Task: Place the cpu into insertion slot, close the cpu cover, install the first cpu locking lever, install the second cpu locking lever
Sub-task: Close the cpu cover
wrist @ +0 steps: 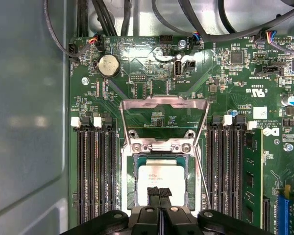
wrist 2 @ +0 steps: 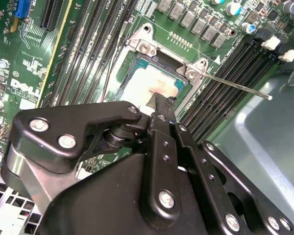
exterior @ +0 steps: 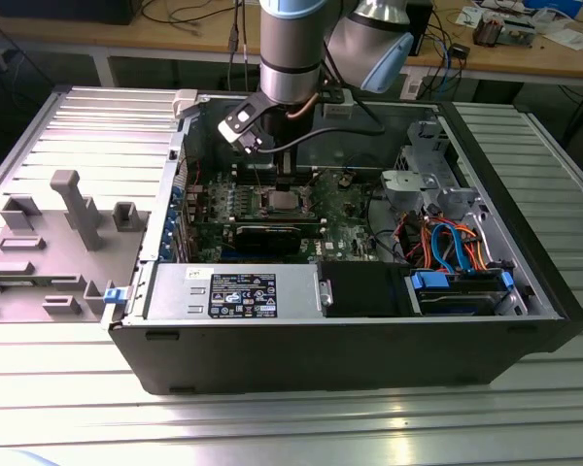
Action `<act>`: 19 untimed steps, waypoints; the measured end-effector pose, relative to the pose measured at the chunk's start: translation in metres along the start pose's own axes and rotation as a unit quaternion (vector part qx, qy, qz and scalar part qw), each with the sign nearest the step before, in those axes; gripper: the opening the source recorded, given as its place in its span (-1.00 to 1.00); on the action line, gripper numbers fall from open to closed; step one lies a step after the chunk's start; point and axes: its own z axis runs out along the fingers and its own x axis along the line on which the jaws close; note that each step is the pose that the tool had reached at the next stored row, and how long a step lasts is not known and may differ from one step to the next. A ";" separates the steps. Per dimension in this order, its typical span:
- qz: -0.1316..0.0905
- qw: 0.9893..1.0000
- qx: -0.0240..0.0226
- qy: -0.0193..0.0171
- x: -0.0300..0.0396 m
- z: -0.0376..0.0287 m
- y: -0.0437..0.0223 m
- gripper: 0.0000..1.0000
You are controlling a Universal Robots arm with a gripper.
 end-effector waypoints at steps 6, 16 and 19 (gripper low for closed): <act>0.000 1.000 0.000 0.000 0.0000 -0.0004 0.0000 -0.79; 0.000 1.000 0.000 0.000 0.0001 -0.0046 0.0001 -0.79; 0.000 1.000 0.000 0.000 0.0002 -0.0069 0.0001 -0.79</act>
